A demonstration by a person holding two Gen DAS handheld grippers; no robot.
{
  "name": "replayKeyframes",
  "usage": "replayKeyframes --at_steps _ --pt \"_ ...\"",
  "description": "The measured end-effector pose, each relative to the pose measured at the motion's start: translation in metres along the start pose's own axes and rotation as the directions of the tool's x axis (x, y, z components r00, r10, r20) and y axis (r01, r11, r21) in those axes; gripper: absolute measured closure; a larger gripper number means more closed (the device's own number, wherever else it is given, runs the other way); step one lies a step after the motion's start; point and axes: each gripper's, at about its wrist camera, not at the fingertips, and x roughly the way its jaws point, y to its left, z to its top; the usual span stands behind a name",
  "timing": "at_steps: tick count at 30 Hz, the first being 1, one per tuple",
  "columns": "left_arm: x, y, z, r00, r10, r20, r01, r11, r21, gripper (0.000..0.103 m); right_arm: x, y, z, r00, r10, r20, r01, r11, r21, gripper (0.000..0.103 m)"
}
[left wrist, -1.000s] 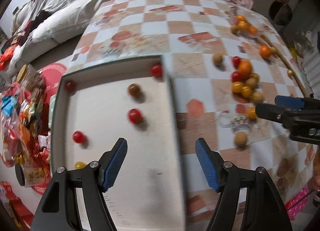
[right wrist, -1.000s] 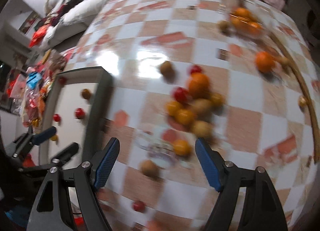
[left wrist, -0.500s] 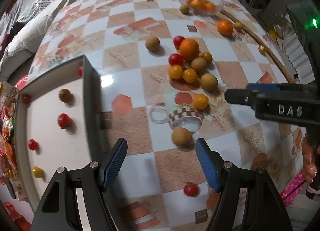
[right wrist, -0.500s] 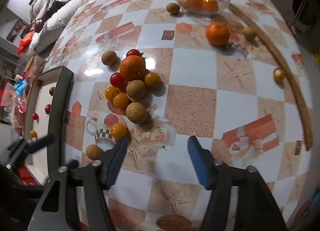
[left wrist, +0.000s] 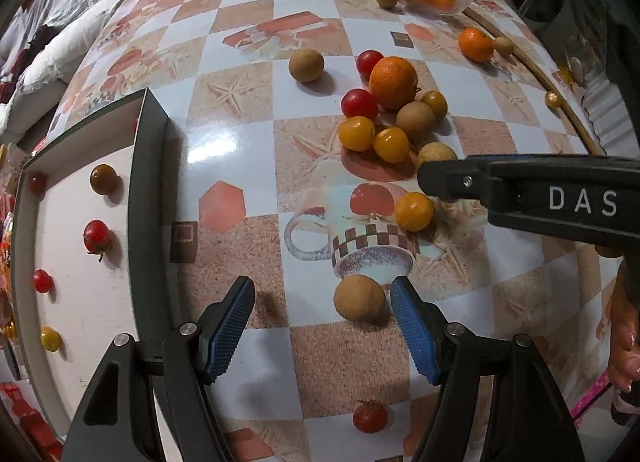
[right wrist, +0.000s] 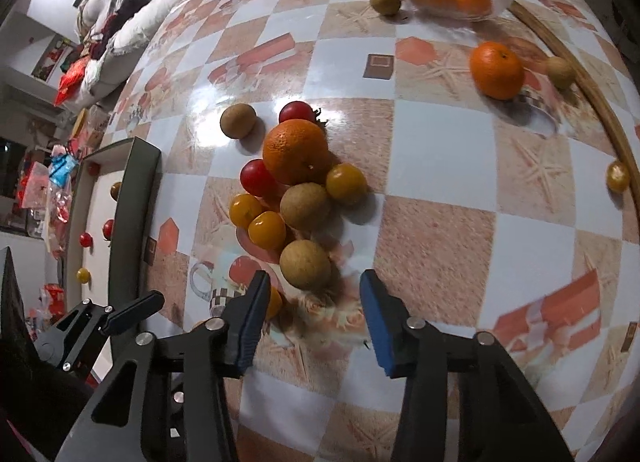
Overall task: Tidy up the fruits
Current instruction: 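Grasp a brown round fruit with the left tool while the right grasps another, then carry both brown fruits over the white tray and open both tools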
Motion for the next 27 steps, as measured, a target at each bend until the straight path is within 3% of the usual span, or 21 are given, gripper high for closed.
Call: replayKeyframes --at_steps 4,6,8,10,12,20,27 --pt "0.003 -0.001 0.001 1.000 0.016 0.000 -0.016 1.000 -0.017 0.033 0.003 0.009 0.005 1.000 -0.022 -0.002 0.022 0.999 -0.033 0.062" --pt "0.005 -0.003 0.002 1.000 0.021 -0.006 -0.021 1.000 -0.019 0.050 0.006 0.012 0.007 1.000 -0.026 -0.010 0.025 0.999 -0.048 0.073" --pt "0.004 -0.006 0.002 1.000 0.030 -0.005 -0.030 0.999 -0.015 0.050 0.006 0.015 0.007 0.999 -0.031 -0.016 0.030 0.998 -0.064 0.074" --pt "0.005 -0.007 0.003 1.000 0.031 -0.002 -0.031 0.999 -0.019 0.057 0.006 0.016 0.007 0.999 -0.037 -0.016 0.036 0.997 -0.072 0.074" --pt "0.003 -0.007 0.003 1.000 0.019 0.008 -0.019 1.000 -0.016 0.076 0.005 0.014 0.006 0.999 -0.036 -0.017 0.035 0.997 -0.063 0.074" --pt "-0.013 0.014 0.006 0.996 -0.081 0.031 0.083 0.995 -0.062 0.076 -0.006 0.011 0.002 1.000 -0.031 0.003 0.031 0.998 -0.048 0.075" --pt "-0.037 0.024 0.010 0.994 -0.091 0.061 0.094 0.994 -0.060 0.076 -0.018 0.017 -0.001 1.000 -0.021 0.018 0.022 0.999 -0.049 0.074"
